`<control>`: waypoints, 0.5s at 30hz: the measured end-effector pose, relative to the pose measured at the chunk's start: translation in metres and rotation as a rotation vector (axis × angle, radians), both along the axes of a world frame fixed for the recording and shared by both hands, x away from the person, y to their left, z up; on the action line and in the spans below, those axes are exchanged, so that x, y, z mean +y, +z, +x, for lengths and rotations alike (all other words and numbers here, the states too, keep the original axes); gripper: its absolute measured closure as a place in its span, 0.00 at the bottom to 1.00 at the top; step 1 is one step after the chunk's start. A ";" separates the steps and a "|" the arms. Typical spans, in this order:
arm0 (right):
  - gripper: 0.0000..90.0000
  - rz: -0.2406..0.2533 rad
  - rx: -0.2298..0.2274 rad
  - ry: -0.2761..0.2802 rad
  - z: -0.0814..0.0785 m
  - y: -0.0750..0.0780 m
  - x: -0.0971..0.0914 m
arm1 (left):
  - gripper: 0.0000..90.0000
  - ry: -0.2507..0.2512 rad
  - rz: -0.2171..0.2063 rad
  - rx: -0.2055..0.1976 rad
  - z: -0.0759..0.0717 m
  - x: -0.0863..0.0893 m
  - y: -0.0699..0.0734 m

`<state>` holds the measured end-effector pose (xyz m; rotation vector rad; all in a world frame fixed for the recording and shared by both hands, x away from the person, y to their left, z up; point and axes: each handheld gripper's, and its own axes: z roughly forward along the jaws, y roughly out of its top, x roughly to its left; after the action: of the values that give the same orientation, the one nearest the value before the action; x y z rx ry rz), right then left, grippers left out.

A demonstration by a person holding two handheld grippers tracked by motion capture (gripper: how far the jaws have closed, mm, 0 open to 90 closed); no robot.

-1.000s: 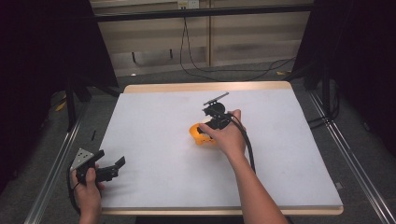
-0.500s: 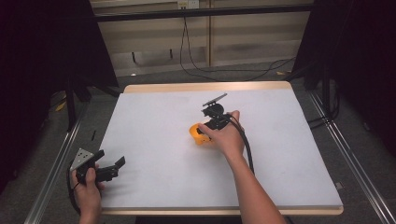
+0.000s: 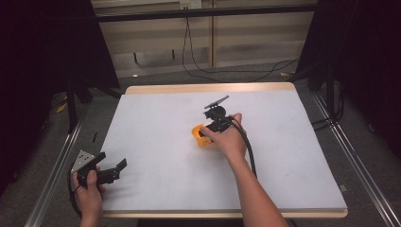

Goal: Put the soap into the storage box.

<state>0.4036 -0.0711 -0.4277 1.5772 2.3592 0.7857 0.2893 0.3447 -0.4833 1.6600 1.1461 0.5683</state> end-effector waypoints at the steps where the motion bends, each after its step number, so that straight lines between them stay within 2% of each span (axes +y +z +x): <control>1: 0.26 0.000 0.004 0.001 0.000 0.000 0.000 | 0.02 0.000 0.000 0.000 0.000 0.000 0.000; 11: 0.24 0.008 0.031 -0.003 0.001 -0.004 0.001 | 0.02 0.000 0.000 0.000 0.000 0.000 0.000; 15: 0.22 0.045 0.016 -0.006 -0.001 0.002 -0.002 | 0.02 0.001 0.004 0.001 0.000 0.000 0.000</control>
<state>0.4029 -0.0733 -0.4260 1.6134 2.3622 0.8342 0.2893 0.3445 -0.4832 1.6638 1.1467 0.5710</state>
